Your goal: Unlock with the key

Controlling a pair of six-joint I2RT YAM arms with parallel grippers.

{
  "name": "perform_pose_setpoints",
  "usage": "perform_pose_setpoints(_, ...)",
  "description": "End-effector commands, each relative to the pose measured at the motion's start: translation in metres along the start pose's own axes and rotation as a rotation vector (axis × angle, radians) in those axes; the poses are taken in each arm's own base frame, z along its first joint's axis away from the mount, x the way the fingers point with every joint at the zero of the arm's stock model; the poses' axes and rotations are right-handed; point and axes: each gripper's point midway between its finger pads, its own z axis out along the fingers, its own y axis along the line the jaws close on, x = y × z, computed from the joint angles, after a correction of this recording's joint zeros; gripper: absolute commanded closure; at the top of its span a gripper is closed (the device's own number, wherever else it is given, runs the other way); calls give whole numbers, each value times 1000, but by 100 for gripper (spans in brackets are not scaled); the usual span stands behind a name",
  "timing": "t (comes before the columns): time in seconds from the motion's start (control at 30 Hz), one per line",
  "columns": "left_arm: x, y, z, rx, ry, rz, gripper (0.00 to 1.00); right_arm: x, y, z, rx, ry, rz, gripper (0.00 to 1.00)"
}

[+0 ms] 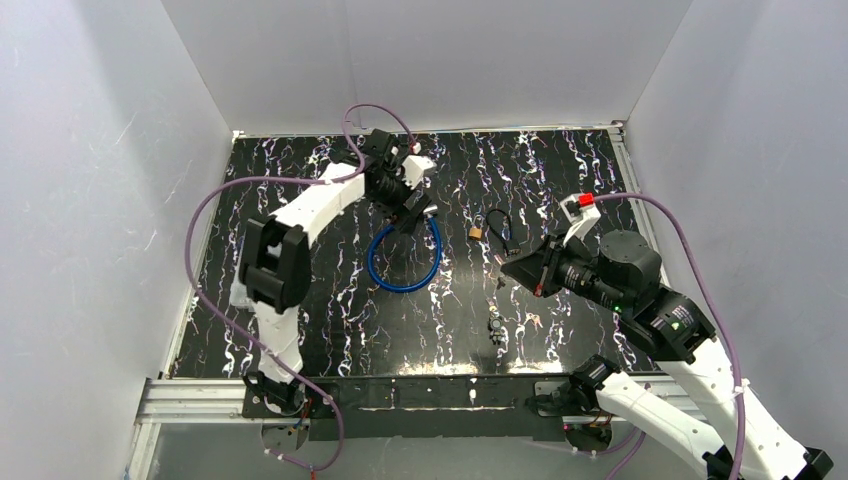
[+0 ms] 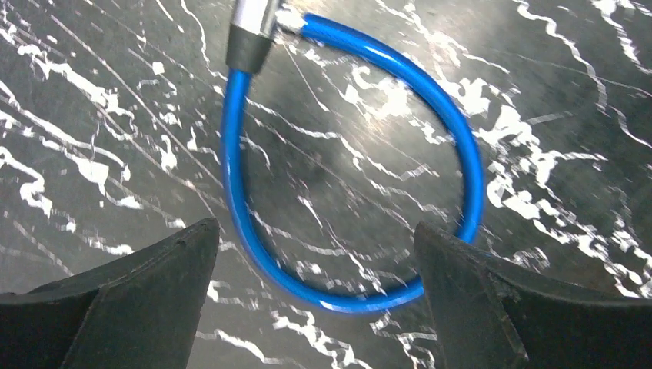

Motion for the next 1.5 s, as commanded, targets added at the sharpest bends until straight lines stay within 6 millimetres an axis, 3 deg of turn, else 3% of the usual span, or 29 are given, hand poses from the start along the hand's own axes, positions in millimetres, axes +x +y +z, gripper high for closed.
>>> perform_pose_setpoints(0.0,-21,16,16,-23,-17,34,2,-24,13,-9,-30,-79,-29,99)
perform_pose_setpoints(0.2,-24,42,47,-71,19,85,2,-23,12,-9,-28,-76,-32,99)
perform_pose_setpoints(0.4,-20,44,68,-36,28,146,5,-22,10,-7,-26,-73,-36,99)
perform_pose_setpoints(0.63,-4,32,85,80,49,254,13,-25,12,-14,-25,-85,-42,99)
perform_pose_setpoints(0.83,3,21,92,170,61,314,41,-24,11,-18,-13,-82,-43,99)
perform_pose_setpoints(1.0,13,5,89,240,54,328,59,-21,9,-18,-8,-80,-39,99)
perform_pose_setpoints(1.13,28,-18,78,302,52,366,74,-20,8,-18,-7,-74,-38,99)
perform_pose_setpoints(1.3,66,-50,57,374,77,414,77,-17,8,-18,-15,-64,-36,99)
perform_pose_setpoints(1.47,99,-63,42,385,98,463,79,-14,9,-18,-24,-60,-31,99)
